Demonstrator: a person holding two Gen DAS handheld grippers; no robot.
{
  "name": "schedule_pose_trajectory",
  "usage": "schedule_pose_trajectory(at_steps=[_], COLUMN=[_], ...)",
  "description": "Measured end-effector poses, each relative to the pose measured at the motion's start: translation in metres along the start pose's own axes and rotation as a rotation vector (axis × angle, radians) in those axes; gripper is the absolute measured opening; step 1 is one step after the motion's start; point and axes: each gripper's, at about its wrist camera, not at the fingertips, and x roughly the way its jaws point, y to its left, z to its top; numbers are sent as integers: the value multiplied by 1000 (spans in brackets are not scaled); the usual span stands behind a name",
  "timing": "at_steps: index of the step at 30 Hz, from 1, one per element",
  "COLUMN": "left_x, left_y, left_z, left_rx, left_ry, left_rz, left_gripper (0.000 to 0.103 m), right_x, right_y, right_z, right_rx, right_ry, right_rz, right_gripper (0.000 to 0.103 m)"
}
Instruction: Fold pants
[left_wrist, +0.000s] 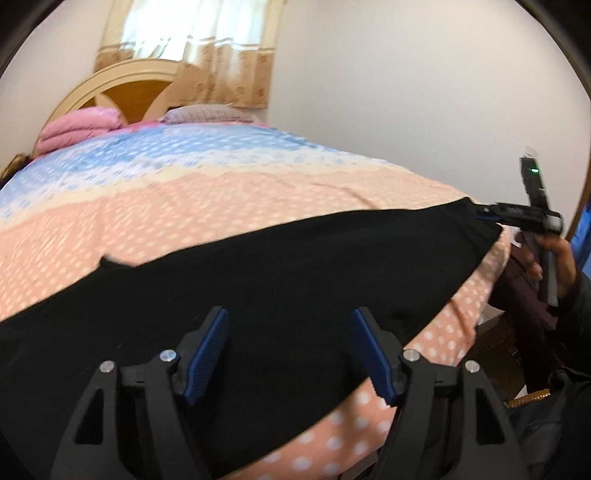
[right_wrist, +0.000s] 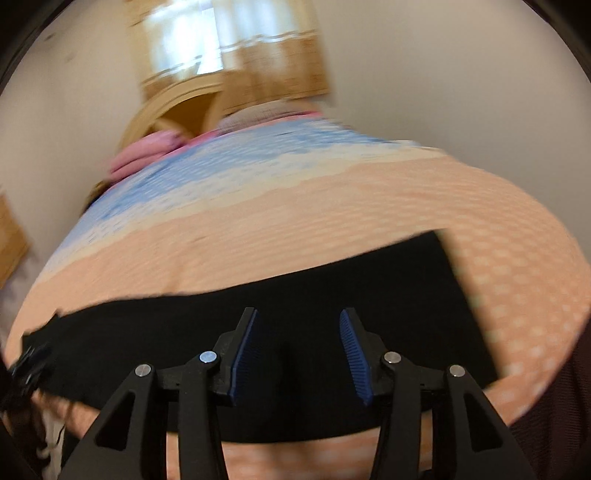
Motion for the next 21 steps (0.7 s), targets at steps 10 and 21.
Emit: schedule_pose_trajectory(at_steps=[10, 21], left_x=[-5, -100], left_y=[1, 181], left_z=[-19, -37], left_rx=[119, -238], left_ry=[3, -32], left_rz=[118, 635], left_gripper=[72, 73], right_x=[40, 34], right_y=[112, 101], right_z=[-65, -60], right_rx=[-305, -214], right_ry=[195, 151], right_rz=[179, 203], right_gripper=[48, 50])
